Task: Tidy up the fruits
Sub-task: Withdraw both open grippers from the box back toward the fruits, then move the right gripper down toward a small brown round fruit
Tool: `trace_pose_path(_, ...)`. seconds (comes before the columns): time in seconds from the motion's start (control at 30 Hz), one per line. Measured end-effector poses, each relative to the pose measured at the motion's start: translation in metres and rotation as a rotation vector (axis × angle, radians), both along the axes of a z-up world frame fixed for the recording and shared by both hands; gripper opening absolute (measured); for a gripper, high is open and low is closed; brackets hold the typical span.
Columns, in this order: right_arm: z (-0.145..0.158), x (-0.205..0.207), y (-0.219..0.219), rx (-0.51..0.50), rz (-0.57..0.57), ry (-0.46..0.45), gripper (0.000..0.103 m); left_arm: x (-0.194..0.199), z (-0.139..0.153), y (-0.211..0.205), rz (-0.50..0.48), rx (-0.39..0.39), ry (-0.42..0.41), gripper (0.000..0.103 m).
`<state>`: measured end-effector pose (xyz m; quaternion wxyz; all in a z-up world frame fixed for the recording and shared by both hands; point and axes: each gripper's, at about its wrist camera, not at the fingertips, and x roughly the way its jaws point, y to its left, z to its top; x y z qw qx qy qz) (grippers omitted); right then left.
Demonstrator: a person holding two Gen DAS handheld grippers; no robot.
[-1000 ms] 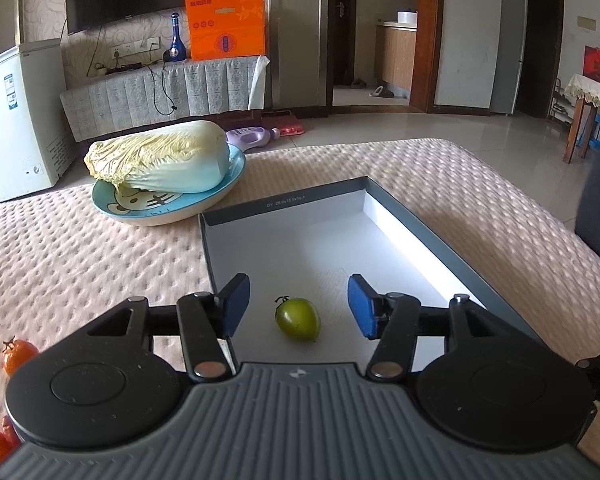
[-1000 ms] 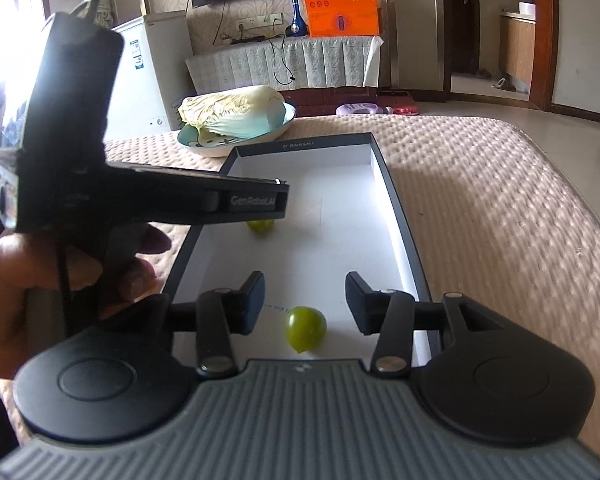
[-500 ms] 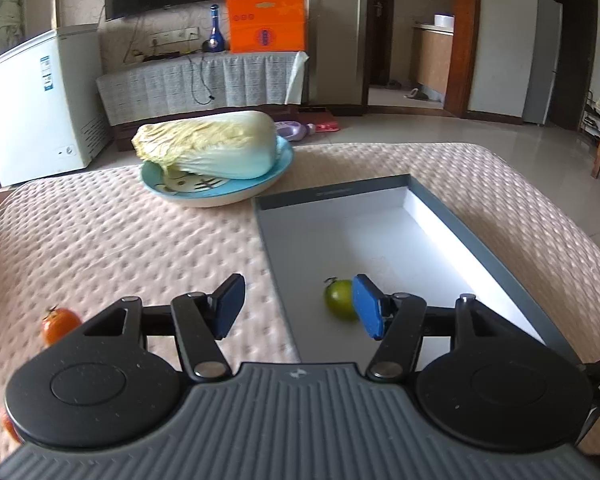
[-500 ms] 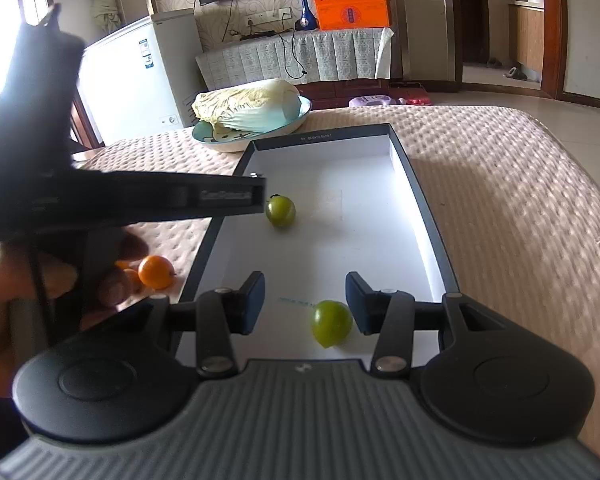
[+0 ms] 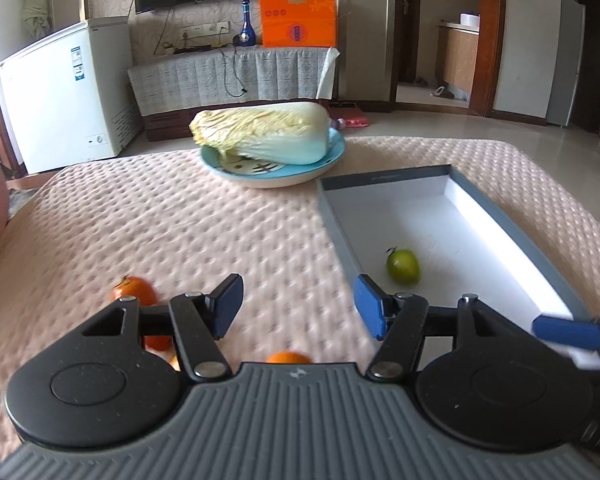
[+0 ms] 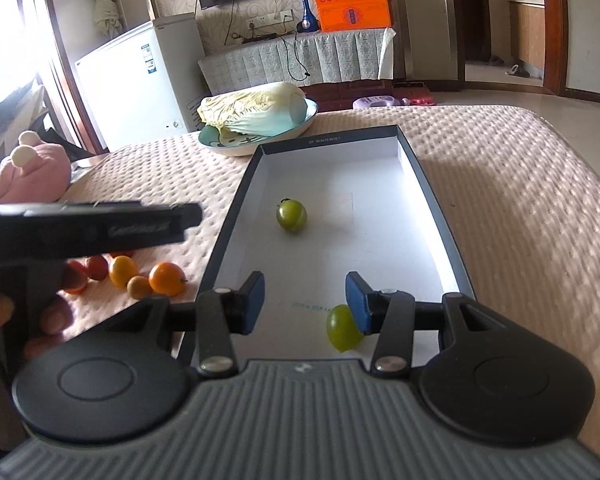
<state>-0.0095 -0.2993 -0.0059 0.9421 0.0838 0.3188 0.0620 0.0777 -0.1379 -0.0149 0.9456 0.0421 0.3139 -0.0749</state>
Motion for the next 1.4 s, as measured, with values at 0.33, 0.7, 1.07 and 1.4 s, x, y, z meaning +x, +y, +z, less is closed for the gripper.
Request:
trace_pose_path(0.33, 0.014, -0.023, 0.011, 0.024, 0.056, -0.091, 0.047, -0.031, 0.005, 0.027, 0.065, 0.026, -0.010, 0.067)
trace_pose_path(0.7, 0.049, -0.064, 0.036, 0.044, 0.228, -0.333, 0.047, -0.049, 0.004, 0.050, 0.103, 0.036, 0.007, 0.071)
trace_pose_path(1.07, 0.045, -0.063, 0.048, 0.016, 0.263, -0.278, 0.049, -0.069, 0.004, 0.063, 0.061, 0.033, 0.020, 0.071)
trace_pose_path(1.4, 0.036, -0.058, 0.057, 0.002, 0.245, -0.229, 0.049, -0.080, 0.010, 0.075, 0.046, 0.039, -0.007, 0.071)
